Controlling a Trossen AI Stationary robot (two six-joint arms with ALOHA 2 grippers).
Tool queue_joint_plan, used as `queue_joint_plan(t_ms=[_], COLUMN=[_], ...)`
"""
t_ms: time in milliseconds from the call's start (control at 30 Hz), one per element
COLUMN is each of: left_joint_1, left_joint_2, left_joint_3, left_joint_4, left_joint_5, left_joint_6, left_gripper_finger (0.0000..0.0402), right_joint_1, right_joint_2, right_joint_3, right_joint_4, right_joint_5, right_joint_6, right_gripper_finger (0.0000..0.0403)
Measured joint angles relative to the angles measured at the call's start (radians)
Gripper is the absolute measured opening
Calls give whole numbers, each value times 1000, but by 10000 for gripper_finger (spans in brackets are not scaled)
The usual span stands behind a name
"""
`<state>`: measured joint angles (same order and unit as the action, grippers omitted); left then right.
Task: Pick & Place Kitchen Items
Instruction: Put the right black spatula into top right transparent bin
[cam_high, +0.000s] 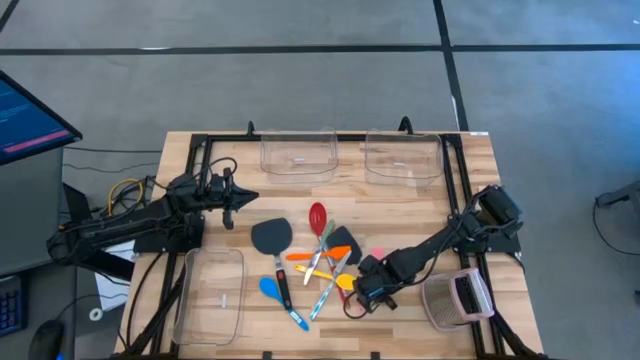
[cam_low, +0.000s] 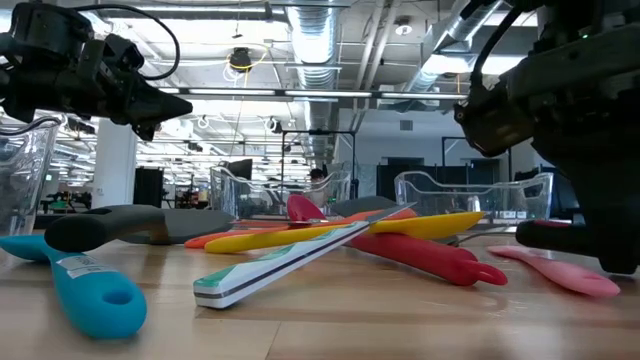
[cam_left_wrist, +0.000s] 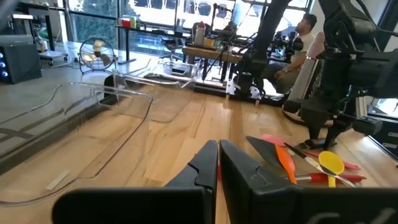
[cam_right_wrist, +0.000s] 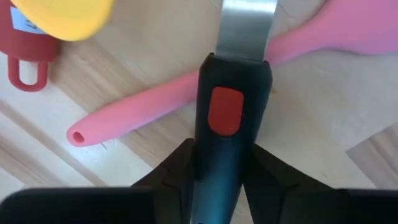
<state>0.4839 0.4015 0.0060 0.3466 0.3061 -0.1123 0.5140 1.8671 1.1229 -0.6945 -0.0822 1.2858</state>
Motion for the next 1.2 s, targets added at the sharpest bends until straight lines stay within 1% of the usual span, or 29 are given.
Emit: queue_joint_plan(t_ms=[333,433,567,733,900,1067,1200], left_joint_1=[0,0,0,0,0,0,0], left_joint_2=[0,0,0,0,0,0,0], left_joint_3=[0,0,0,0,0,0,0], left_joint_4=[1,2,8,10,11,13,14], left_joint_5=[0,0,0,0,1,1,1], left_joint_6=[0,0,0,0,0,0,0], left_gripper_finger=[8,8,8,8,8,8,8], right_joint_1=[-8,-20,-33,-38,-39,-39,-37], right_joint_2=[-8,-28,-83,-176,-265,-326,-355], right_joint_3=[0,0,0,1,1,1,1], right_joint_4=[-22,-25,-78,-200,-308,-334,-338], right_joint_5=[-32,-39,-27,53,161,257,305], right_joint_6=[-40,-37,-38,13,49,51,51], right_gripper_finger=[97,97,95,91,81,70,67])
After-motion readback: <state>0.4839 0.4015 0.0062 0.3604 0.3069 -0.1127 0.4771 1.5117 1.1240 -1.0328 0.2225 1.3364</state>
